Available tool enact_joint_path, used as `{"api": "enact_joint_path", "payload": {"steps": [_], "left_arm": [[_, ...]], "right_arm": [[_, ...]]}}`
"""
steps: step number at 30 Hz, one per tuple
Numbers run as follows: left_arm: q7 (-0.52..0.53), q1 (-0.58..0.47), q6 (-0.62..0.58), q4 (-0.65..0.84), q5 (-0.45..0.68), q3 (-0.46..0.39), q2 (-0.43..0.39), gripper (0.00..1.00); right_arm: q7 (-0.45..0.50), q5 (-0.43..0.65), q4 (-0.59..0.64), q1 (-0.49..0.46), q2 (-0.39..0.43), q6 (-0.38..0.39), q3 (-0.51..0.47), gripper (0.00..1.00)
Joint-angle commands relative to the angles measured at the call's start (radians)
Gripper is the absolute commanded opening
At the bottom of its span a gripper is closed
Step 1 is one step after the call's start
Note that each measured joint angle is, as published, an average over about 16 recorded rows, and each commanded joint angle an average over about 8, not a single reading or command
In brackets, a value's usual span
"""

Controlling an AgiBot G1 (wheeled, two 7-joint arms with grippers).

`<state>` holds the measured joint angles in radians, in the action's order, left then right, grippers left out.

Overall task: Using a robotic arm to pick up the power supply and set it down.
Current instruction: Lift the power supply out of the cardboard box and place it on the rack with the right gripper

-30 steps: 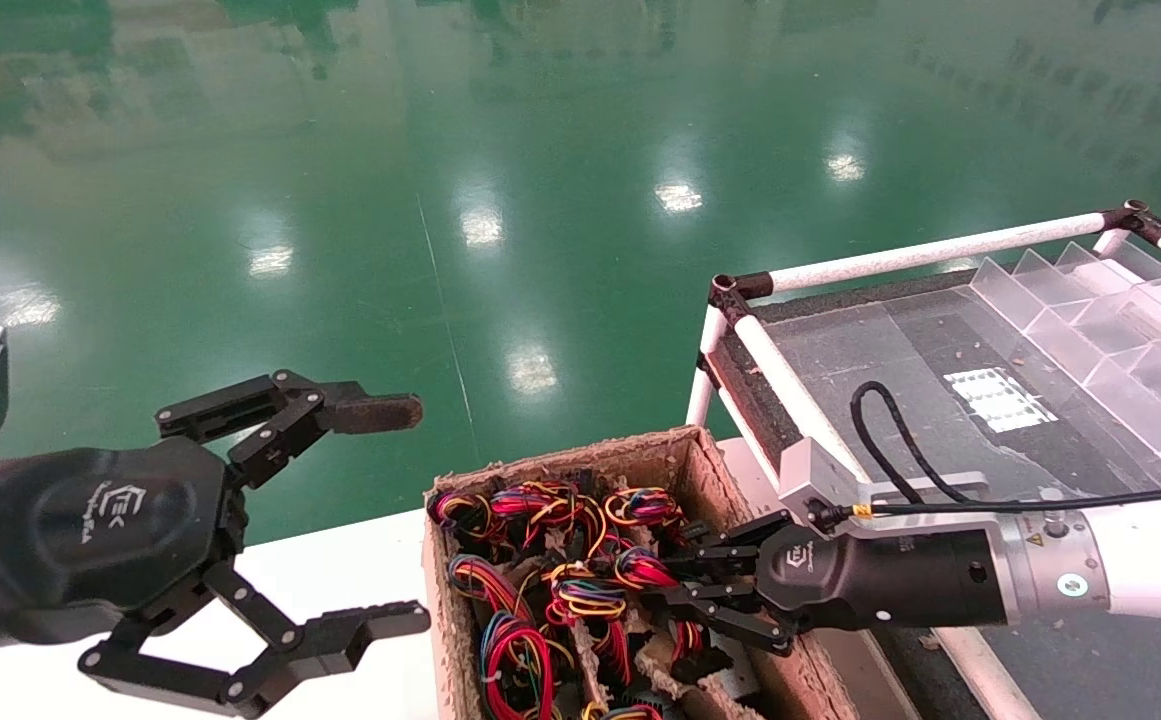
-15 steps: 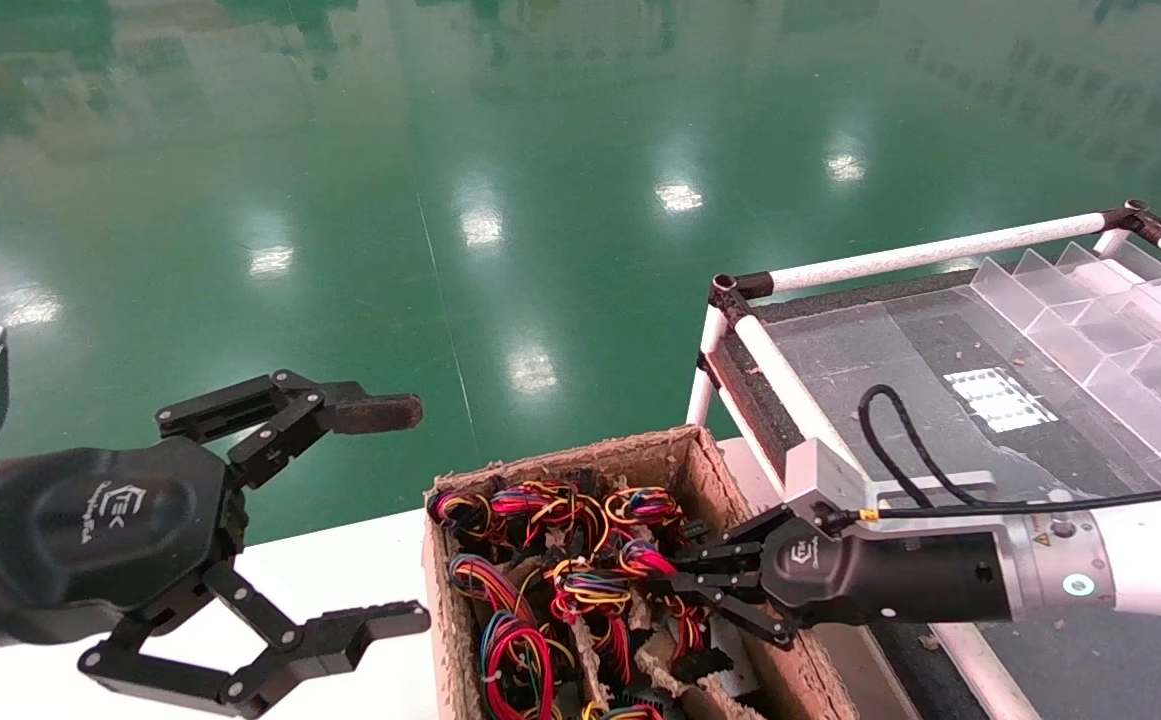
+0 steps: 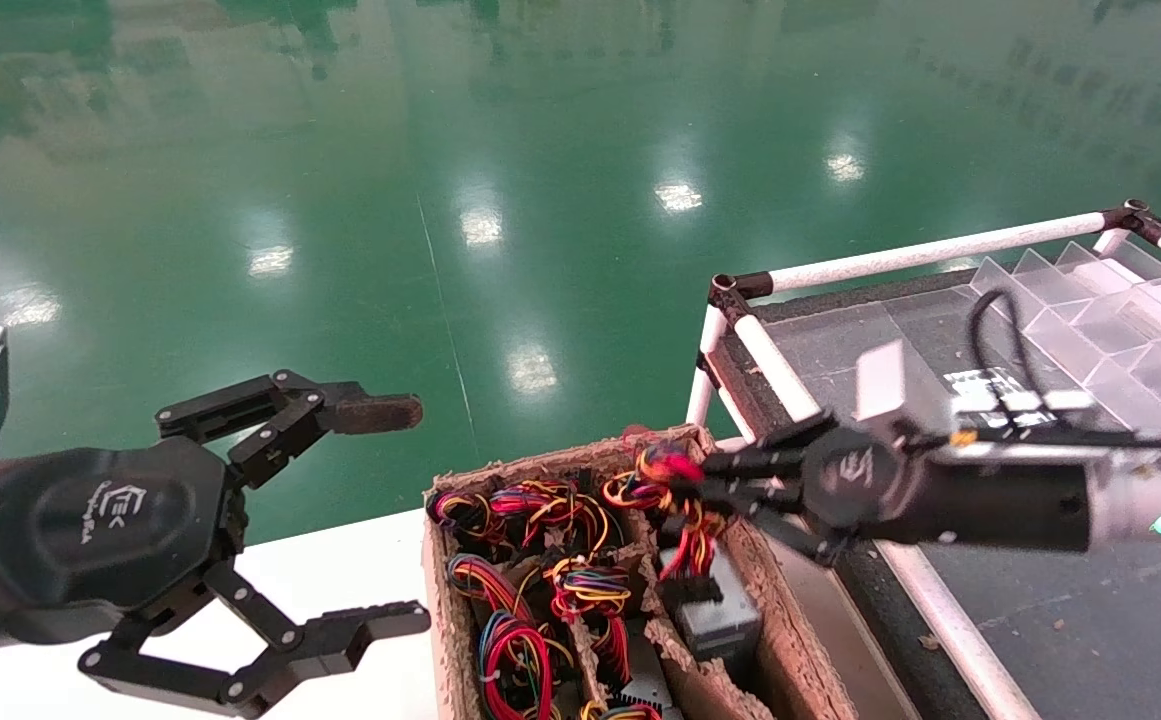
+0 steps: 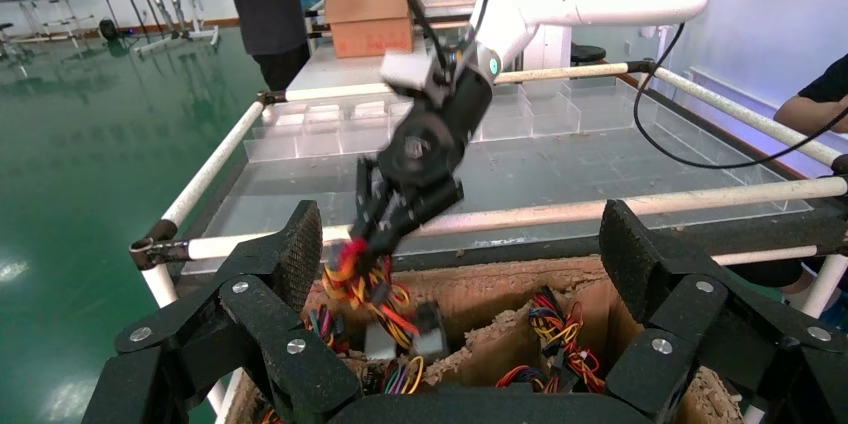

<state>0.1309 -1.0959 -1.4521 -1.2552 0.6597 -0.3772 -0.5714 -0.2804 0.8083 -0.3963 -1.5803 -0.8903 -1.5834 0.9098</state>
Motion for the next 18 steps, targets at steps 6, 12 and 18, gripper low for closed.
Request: {"api": "enact_joint_path", "payload": {"steps": [6, 12, 18], "left_arm": [[0.000, 0.000, 0.000, 0.000, 0.000, 0.000, 0.000, 1.00], [0.000, 0.000, 0.000, 0.000, 0.000, 0.000, 0.000, 1.00], [0.000, 0.000, 0.000, 0.000, 0.000, 0.000, 0.000, 1.00]], "right_arm": [[0.041, -0.058, -0.100, -0.070, 0.078, 0.006, -0.017, 0.00], [0.061, -0.080, -0.153, -0.146, 0.129, 0.017, -0.031, 0.00], [0.048, -0.051, -0.152, -0.222, 0.167, 0.036, -0.031, 0.00]]}}
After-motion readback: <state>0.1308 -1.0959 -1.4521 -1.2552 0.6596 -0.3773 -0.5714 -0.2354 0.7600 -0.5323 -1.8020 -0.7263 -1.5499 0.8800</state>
